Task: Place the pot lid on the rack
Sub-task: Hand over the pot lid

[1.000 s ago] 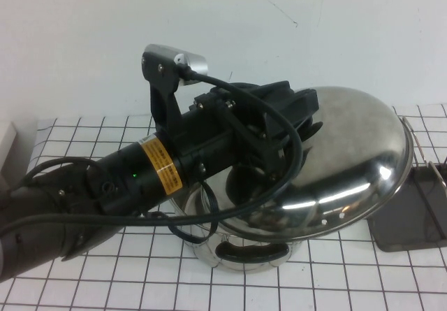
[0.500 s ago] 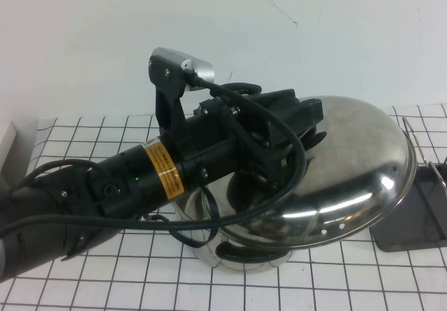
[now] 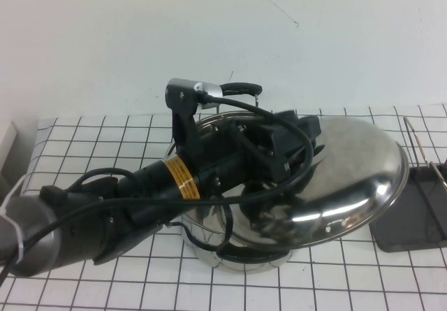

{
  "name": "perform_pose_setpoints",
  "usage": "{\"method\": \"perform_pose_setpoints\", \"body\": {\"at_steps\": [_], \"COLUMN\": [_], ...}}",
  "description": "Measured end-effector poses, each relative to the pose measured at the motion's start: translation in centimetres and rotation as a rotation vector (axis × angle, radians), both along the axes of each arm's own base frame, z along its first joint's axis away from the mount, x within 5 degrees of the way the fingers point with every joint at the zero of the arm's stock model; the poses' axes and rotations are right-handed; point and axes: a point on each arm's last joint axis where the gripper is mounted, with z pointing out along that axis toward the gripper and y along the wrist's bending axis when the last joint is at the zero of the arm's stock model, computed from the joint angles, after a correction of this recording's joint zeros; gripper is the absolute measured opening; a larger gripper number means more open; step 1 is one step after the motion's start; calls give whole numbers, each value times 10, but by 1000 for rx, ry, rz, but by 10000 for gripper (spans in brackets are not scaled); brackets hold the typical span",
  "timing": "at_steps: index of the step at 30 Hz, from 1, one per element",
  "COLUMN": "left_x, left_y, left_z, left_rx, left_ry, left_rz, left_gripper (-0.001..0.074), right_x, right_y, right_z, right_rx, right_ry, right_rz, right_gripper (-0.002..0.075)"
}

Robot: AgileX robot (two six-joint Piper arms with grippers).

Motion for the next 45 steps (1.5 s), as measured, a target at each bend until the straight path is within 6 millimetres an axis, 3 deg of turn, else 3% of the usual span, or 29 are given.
{"method": "perform_pose_setpoints", "body": {"at_steps": [4, 8, 13, 15, 22, 27, 39, 45], "left_x": [1, 1, 0, 0, 1, 1, 4, 6], "left_y": [0, 0, 1, 1, 1, 2, 3, 5], "left_z": [5, 7, 9, 10, 10, 10, 11, 12], "left_rx": [-70, -91, -116, -123, -130, -132, -154, -172], "left_ry": [-58, -77, -90, -89, -84, -83, -67, -54], "left_rz": [3, 6, 0, 3, 13, 15, 44, 68], "left_gripper": [316, 316, 316, 316, 316, 316, 316, 316], "right_x": [-1, -3, -5, -7, 1, 26, 126, 160], "right_y": [8, 16, 15, 17, 23, 27, 48, 53], "right_z": [4, 20, 40, 48, 74, 93, 125, 132], "right_rx": [141, 235, 176, 167, 163, 146, 177, 213], "right_ry": [-9, -162, -320, -349, -317, -217, -7, 17], "right_rz": [71, 165, 170, 198, 276, 316, 614, 695], "right_gripper": [-3, -3, 25, 81, 432, 498, 506, 507]}}
